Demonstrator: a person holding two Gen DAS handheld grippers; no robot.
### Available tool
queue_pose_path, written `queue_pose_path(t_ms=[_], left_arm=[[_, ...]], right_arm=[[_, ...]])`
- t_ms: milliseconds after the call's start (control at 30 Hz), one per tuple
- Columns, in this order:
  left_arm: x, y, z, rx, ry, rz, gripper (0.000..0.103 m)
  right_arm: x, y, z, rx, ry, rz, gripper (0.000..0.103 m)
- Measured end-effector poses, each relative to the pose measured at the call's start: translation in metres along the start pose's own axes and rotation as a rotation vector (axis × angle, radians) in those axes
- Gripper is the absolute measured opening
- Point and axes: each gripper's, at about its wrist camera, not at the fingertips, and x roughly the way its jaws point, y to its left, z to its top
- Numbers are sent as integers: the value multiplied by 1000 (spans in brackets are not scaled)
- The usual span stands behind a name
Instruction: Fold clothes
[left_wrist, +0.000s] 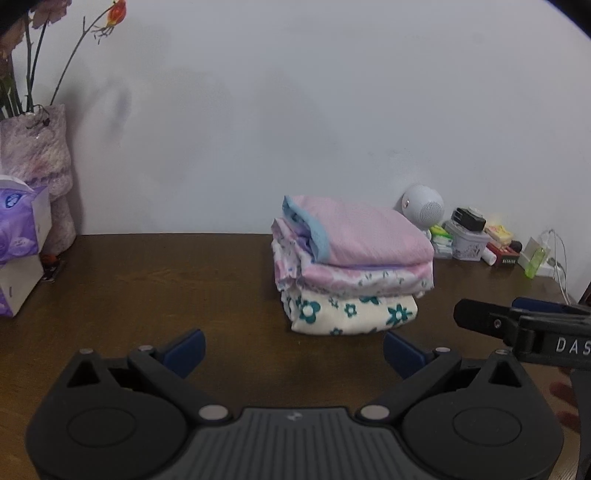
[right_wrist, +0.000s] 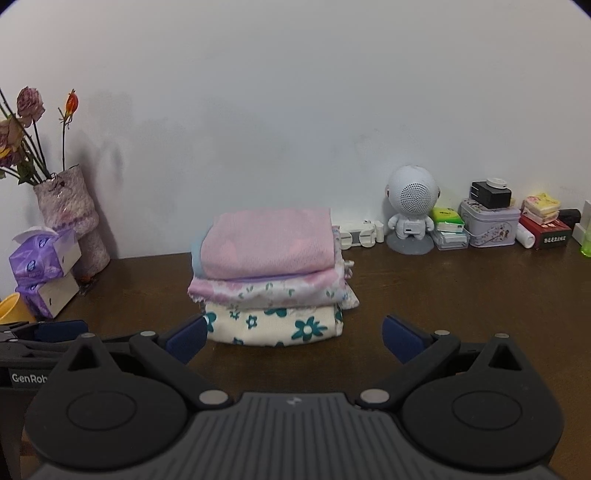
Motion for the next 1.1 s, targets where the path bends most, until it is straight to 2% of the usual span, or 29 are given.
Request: queue_pose_path(t_ms=[600,1100], left_arm=[[-70,3,-50,-18,-29,11,103],[-129,2,-103,-5,-35,5,103]], right_arm=[[-67,16,-47,-35,-4,15,103],[-127,35,-94,-62,0,-11,103]])
